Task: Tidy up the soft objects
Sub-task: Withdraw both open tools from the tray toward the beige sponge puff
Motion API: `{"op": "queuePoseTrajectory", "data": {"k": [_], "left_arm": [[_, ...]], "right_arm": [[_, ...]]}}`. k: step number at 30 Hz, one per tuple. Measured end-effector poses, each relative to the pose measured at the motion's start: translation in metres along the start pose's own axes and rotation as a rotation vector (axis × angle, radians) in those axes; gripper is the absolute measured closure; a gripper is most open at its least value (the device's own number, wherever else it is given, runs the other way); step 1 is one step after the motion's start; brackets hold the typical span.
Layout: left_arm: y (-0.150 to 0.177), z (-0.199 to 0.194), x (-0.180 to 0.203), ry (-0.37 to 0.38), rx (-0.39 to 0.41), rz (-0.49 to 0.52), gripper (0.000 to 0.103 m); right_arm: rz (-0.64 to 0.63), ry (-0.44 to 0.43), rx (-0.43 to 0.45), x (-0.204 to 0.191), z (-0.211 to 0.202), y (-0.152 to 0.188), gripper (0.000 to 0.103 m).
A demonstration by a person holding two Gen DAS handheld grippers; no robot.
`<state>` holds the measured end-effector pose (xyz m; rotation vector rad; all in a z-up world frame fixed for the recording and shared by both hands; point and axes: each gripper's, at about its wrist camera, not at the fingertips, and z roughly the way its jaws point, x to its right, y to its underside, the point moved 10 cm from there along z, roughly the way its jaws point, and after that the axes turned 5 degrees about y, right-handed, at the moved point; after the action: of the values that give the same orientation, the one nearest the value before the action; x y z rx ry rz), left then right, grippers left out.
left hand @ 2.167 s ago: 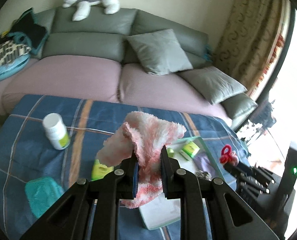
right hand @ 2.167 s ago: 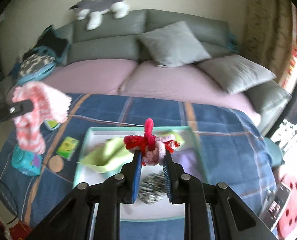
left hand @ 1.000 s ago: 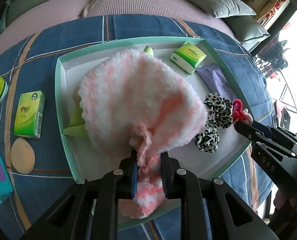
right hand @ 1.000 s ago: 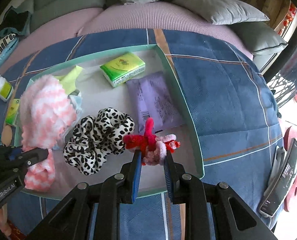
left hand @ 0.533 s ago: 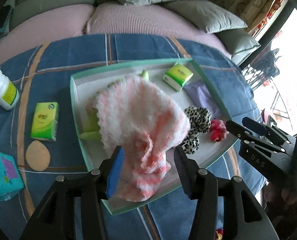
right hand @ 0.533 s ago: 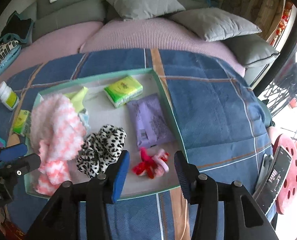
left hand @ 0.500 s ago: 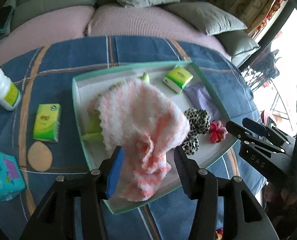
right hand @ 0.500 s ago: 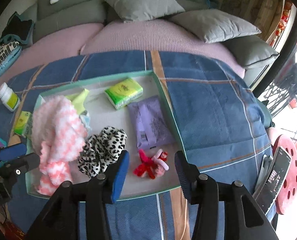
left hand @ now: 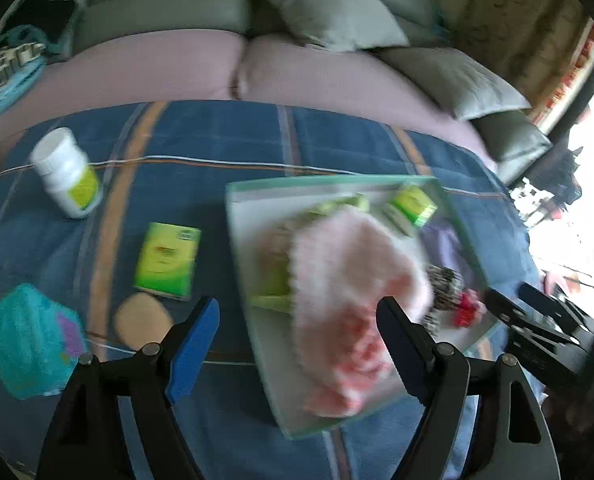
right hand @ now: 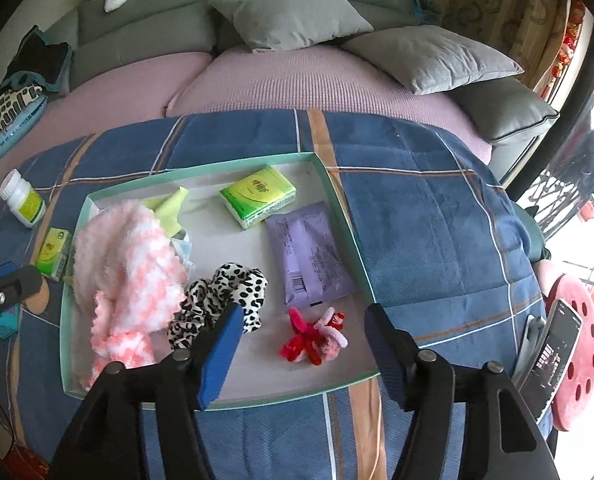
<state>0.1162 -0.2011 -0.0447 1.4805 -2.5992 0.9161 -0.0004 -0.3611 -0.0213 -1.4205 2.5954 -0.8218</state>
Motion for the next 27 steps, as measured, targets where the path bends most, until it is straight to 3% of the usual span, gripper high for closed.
{"op": "queuePoseTrajectory", "data": {"k": [4, 10, 13, 20, 27], "left_arm": [[-0.006, 0.0, -0.03, -0.081, 0.035, -0.051, 0.01], [-0.007, -0.001, -0.061, -0.134, 0.048, -0.105, 0.01], [-0.008, -0.003, -0.069, -0.154, 0.062, -0.115, 0.01], [-0.013, -0.011, -0.082, -0.2, 0.108, -0.124, 0.009], [-0.017, -0.019, -0.088, -0.193, 0.137, -0.137, 0.009]], "right_arm": [[-0.01, -0.01, -0.002, -0.008, 0.001, -0.001, 0.031], [-0.031, -0.014, 0.0, -0.022, 0.001, -0.003, 0.022], [-0.027, -0.024, -0.005, -0.03, 0.001, -0.004, 0.013], [-0.018, -0.058, -0.006, -0.045, -0.001, -0.005, 0.002], [-0.019, -0.062, 0.016, -0.051, -0.006, -0.01, 0.001]]}}
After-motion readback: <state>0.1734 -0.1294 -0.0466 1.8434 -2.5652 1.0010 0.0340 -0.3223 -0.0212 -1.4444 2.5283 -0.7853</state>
